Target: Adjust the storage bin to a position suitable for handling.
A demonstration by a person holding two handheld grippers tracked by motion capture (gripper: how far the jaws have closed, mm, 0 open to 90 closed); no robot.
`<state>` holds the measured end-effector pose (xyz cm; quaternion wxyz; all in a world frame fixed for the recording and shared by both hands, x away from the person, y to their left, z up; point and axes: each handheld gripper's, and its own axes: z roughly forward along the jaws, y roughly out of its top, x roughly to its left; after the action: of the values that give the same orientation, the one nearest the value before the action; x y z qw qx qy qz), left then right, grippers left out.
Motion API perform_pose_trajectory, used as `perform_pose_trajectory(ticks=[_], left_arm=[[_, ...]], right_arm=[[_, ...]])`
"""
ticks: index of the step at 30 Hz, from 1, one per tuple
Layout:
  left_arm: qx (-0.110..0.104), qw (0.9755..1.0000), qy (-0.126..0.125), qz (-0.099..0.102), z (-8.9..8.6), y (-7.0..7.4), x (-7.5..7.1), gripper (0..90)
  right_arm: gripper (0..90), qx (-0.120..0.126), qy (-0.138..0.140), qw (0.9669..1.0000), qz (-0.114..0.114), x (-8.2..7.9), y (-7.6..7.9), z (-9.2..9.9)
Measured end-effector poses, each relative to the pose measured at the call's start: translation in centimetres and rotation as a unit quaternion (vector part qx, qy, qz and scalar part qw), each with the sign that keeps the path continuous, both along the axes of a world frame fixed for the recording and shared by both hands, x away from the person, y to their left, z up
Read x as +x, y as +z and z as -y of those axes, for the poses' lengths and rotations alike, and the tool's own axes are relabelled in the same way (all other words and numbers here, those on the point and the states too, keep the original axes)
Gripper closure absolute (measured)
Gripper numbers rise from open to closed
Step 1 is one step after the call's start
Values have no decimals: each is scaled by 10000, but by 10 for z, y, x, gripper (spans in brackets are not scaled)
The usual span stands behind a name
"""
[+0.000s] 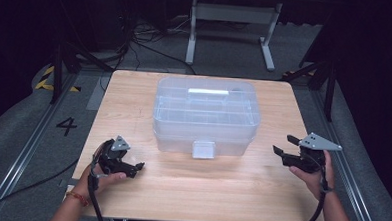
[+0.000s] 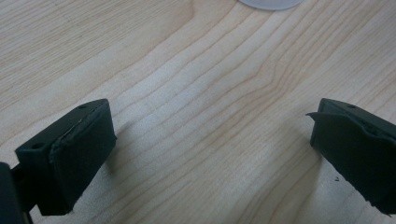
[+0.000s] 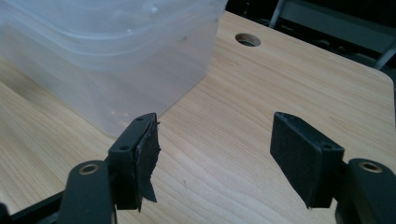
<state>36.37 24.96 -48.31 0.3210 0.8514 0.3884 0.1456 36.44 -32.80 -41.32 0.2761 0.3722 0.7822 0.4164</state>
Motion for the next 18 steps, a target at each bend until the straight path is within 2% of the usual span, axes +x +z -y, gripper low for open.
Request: perform_pose_trajectory(ticks=[2,8,10,18], left_arm=[[-31,10000,38,-66,0,0,-1,4],[-20,10000,35,-61,0,0,-1,4],[-27,10000,46,-64,0,0,-2,4],[5,10000,24,-33,0,0,-1,5]], right_arm=[[331,15,16,10000,40,1,4,-2],[327,166,122,9996,183,6,17,-6],[327,124,122,9996,229,8,20,-7],[328,202,235,9987,395,13,41,-11]])
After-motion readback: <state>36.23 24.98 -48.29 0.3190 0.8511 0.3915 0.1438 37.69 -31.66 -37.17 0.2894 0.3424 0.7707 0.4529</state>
